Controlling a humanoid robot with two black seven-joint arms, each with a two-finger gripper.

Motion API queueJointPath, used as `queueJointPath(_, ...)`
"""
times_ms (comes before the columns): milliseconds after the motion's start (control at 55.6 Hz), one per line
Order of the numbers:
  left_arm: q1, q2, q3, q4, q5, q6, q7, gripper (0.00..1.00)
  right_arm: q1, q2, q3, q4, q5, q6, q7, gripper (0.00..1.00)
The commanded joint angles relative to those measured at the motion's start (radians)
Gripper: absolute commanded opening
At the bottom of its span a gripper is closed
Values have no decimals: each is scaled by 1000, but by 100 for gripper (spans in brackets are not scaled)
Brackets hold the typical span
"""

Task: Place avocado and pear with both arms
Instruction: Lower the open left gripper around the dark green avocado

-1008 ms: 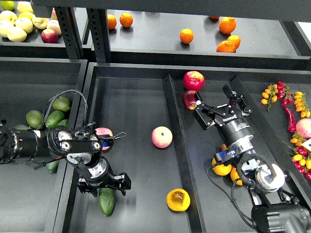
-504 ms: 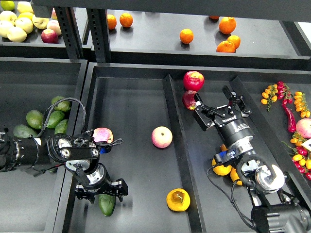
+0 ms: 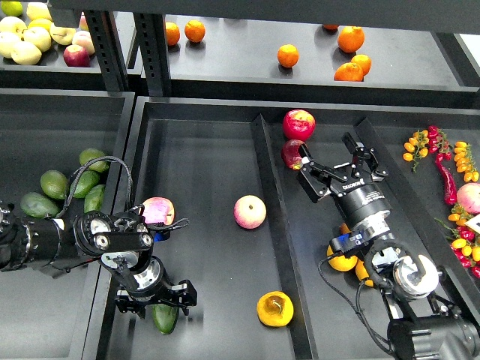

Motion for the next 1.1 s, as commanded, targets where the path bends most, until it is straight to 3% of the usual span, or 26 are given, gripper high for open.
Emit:
queueJointPath(0,15,-2,-4,7,2,0,0,99,-10,0,-3,0,0,15,-1,100)
queueJointPath(270,23,-26,-7,21,2,0,0,92,-16,0,-3,1,0,17,-1,100)
queueJointPath(558,18,-26,-23,18,0,0,0,74,-32,0,-5,5,0,17,-1,100)
queueJointPath(756,12,-23,-26,17,0,0,0,54,-35,0,-5,5,0,17,-1,100)
queueJointPath(1080,15,-14,-47,18,0,0,0,31,-36,0,-6,5,0,18,-1,100)
